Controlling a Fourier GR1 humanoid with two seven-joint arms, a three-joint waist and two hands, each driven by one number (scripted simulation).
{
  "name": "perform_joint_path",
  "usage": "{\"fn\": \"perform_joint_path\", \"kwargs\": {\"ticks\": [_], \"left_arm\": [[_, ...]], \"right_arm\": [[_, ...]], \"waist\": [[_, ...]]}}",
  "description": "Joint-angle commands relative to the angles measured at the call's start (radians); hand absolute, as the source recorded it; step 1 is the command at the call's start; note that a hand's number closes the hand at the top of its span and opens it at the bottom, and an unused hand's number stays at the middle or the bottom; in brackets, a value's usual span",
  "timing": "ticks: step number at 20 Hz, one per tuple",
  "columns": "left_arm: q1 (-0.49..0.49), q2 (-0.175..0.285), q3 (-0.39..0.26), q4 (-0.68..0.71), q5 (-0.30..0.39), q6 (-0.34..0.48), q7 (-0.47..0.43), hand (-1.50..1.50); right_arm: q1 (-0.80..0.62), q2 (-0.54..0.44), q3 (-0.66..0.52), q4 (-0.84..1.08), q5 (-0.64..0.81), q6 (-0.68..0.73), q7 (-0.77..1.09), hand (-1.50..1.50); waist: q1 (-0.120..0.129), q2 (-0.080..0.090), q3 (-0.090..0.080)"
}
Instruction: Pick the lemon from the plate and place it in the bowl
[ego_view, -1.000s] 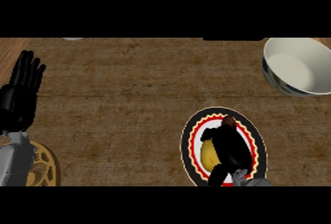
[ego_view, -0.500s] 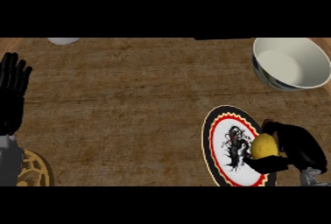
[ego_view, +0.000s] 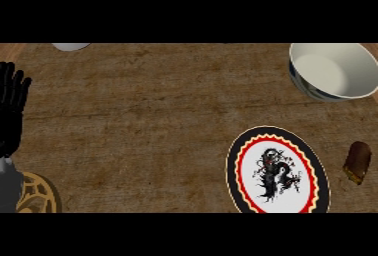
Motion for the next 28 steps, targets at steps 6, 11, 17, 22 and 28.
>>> {"fn": "perform_joint_path", "kwargs": {"ticks": [6, 11, 17, 22, 28], "left_arm": [[-0.023, -0.014, -0.034, -0.008, 0.004, -0.018, 0.021, 0.00], [0.005, -0.016, -0.038, -0.025, 0.006, -0.033, 0.009, 0.00], [-0.063, -0.031, -0.057, 0.026, -0.025, -0.005, 0.005, 0.00], [-0.083, -0.039, -0.066, 0.063, -0.034, -0.008, -0.010, 0.00], [-0.078, -0.007, -0.037, 0.027, -0.009, -0.030, 0.020, 0.00]], "right_arm": [[-0.044, -0.316, -0.287, 0.455, -0.136, -0.036, -0.450, 1.50], [-0.124, -0.420, -0.360, 0.579, -0.202, -0.024, -0.644, 1.50], [-0.307, -0.490, -0.365, 0.636, -0.309, 0.183, -0.653, 1.50], [-0.496, -0.513, -0.279, 0.634, -0.341, 0.310, -0.521, 1.50], [-0.679, -0.468, -0.153, 0.623, -0.332, 0.343, -0.403, 1.50]], "waist": [[0.054, 0.003, 0.000], [0.069, 0.000, -0.002], [0.074, 0.003, -0.006], [0.093, 0.007, -0.007], [0.094, 0.005, -0.007]]}}
